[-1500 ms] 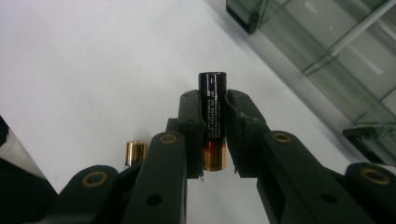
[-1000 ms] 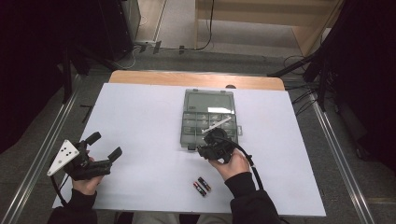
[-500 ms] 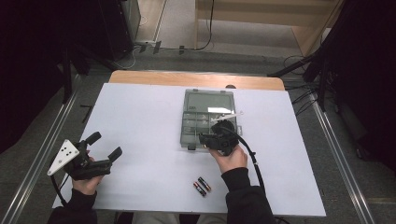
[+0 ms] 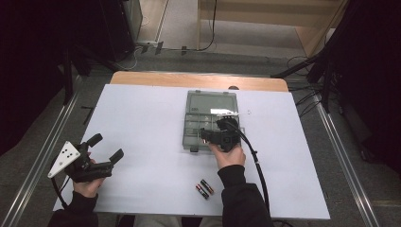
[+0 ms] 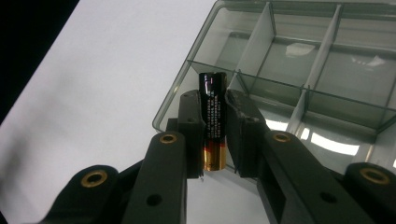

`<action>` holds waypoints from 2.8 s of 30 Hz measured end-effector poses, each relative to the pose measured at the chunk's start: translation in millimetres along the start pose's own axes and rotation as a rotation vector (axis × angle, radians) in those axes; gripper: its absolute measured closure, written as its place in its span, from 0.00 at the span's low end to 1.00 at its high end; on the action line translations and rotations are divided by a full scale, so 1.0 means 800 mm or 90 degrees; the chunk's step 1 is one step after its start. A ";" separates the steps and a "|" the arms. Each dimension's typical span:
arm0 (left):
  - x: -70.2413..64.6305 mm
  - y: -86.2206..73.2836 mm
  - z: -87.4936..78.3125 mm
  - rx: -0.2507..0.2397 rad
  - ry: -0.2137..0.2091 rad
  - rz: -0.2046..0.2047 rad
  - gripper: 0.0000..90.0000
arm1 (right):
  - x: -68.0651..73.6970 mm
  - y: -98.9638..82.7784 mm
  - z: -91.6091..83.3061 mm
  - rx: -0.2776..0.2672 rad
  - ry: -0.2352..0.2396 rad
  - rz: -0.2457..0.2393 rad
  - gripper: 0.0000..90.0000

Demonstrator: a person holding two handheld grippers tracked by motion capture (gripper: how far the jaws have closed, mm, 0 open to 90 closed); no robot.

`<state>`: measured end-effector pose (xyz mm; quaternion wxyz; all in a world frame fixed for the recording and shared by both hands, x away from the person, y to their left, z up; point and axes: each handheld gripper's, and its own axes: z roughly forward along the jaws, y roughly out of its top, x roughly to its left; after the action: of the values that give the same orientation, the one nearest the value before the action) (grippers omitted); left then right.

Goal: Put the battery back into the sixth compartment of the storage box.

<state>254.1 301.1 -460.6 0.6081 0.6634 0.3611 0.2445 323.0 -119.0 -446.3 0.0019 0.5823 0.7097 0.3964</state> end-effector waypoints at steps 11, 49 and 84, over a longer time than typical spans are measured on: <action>0.000 0.000 0.000 0.001 -0.001 0.001 0.00 | -0.011 0.004 0.014 0.008 0.010 0.071 0.87; -0.001 0.000 0.001 0.004 -0.002 0.002 0.00 | 0.027 -0.026 -0.023 0.121 -0.048 -0.133 0.02; -0.002 -0.001 0.002 0.005 -0.004 0.003 0.00 | 0.046 -0.083 -0.017 0.270 -0.087 -0.255 0.12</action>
<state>254.2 299.2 -461.1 0.6060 0.6672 0.3587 0.2427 250.4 -96.6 -457.6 0.0057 0.4436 0.8756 0.1908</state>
